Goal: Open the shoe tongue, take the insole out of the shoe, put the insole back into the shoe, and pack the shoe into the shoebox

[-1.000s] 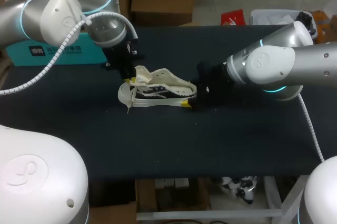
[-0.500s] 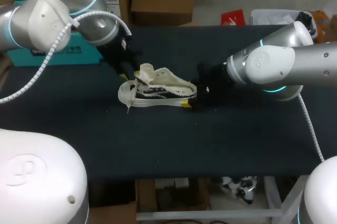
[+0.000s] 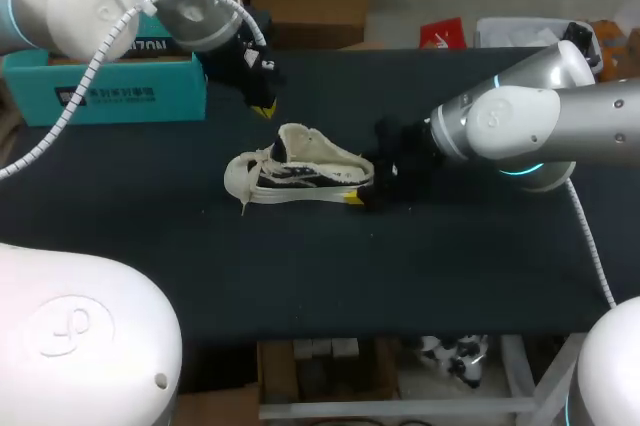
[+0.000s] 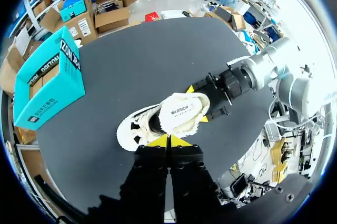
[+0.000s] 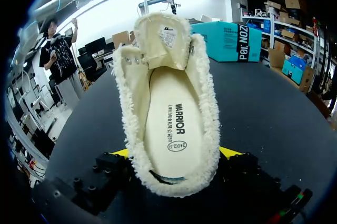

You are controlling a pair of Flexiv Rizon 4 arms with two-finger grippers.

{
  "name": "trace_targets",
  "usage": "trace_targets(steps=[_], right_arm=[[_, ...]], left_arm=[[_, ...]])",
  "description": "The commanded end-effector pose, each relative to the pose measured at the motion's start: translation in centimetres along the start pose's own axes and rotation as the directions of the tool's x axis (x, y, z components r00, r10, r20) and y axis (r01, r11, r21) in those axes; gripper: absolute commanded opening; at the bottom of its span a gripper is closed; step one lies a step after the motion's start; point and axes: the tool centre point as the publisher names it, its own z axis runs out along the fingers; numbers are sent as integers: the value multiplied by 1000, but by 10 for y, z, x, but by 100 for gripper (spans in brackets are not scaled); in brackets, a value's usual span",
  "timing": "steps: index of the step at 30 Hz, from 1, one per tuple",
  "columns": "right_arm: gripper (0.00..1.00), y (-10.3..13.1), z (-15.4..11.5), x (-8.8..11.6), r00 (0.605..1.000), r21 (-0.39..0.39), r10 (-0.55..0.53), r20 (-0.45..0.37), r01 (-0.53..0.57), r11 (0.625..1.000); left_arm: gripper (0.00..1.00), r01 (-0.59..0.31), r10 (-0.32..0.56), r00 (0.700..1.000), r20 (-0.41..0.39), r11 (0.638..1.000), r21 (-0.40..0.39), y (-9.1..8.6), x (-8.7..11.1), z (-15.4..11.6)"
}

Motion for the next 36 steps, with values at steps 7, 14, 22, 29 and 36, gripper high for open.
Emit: trace_targets(steps=[7,14,22,29,36], right_arm=[[0,-4,5,0,1000,-2,-1,-3,1,1000],[0,-4,5,0,1000,-2,-1,-3,1,1000],[0,-4,5,0,1000,-2,-1,-3,1,1000],[0,-4,5,0,1000,-2,-1,-3,1,1000],[0,-4,5,0,1000,-2,-1,-3,1,1000]], left_arm=[[0,-597,581,801,-145,757,-266,-17,5,17],[0,-597,581,801,-145,757,-266,-17,5,17],[0,-638,637,764,-99,725,-260,-21,14,33],[0,-702,692,710,-128,681,-210,-19,17,53],[0,-801,774,598,-209,575,-164,-8,11,75]])
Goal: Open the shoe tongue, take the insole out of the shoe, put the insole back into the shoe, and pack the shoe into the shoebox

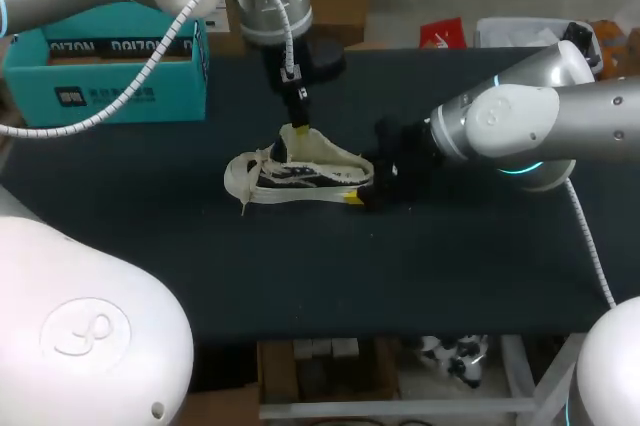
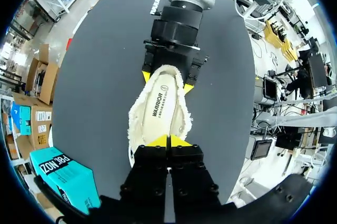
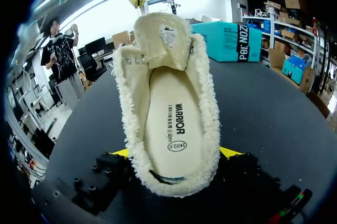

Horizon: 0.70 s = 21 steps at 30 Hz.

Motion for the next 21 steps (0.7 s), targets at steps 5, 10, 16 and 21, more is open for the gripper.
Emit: trace_targets(steps=[5,10,16,21], right_arm=[[0,-4,5,0,1000,-2,0,-3,0,1000],[0,-4,5,0,1000,-2,0,-3,0,1000],[0,-4,5,0,1000,-2,0,-3,0,1000],[0,-4,5,0,1000,-2,0,-3,0,1000]], left_arm=[[0,-167,168,983,-76,986,10,6,0,30],[0,-150,146,988,-56,986,-73,2,-3,36],[0,-150,146,988,-56,986,-73,2,-3,36],[0,-173,169,983,-71,983,-62,-2,-6,49]])
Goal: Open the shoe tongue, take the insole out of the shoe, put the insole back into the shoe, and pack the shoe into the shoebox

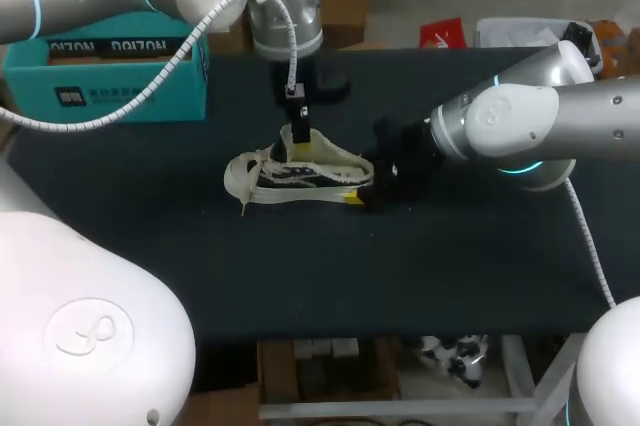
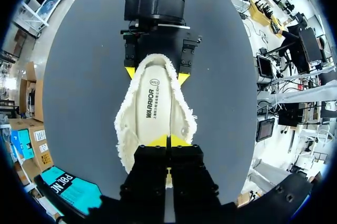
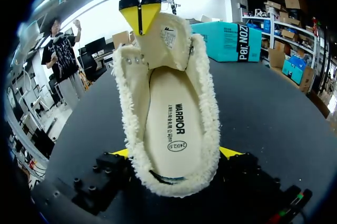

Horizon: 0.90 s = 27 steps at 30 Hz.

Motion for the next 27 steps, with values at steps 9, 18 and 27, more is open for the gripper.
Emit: trace_targets(steps=[9,18,27], right_arm=[[0,-3,5,0,1000,-2,0,-3,0,1000],[0,-3,5,0,1000,-2,0,-3,0,1000],[0,-3,5,0,1000,-2,0,-3,0,1000]], left_arm=[[0,-57,59,997,-47,998,25,-1,-15,55],[0,-85,87,993,-74,996,22,3,-12,73],[0,-78,77,993,-94,997,-3,8,4,87]])
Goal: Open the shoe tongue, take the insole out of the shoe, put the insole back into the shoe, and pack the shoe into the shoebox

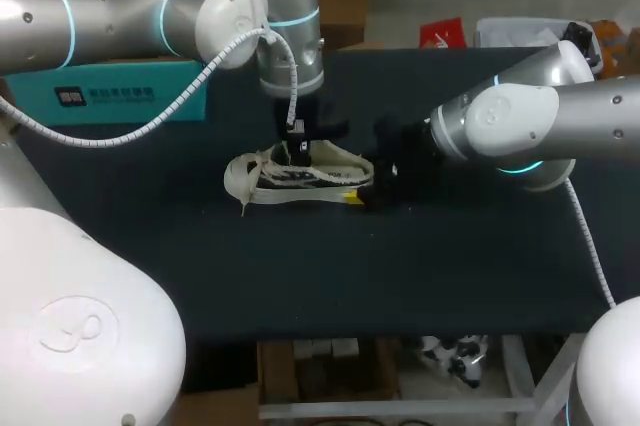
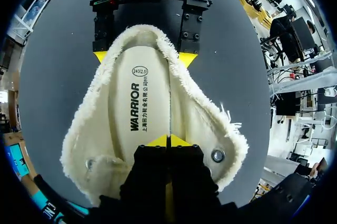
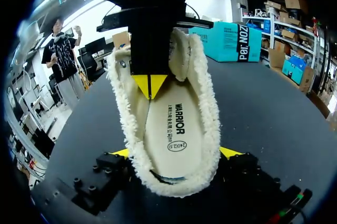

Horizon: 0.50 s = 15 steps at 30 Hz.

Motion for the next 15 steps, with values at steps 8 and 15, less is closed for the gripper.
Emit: trace_targets(steps=[8,15], right_arm=[[0,-4,5,0,1000,-2,0,-2,0,1000],[0,-4,5,0,1000,-2,0,-2,0,1000]], left_arm=[[0,30,-29,999,46,999,-29,1,15,20],[0,66,-63,993,101,997,-27,8,13,31]])
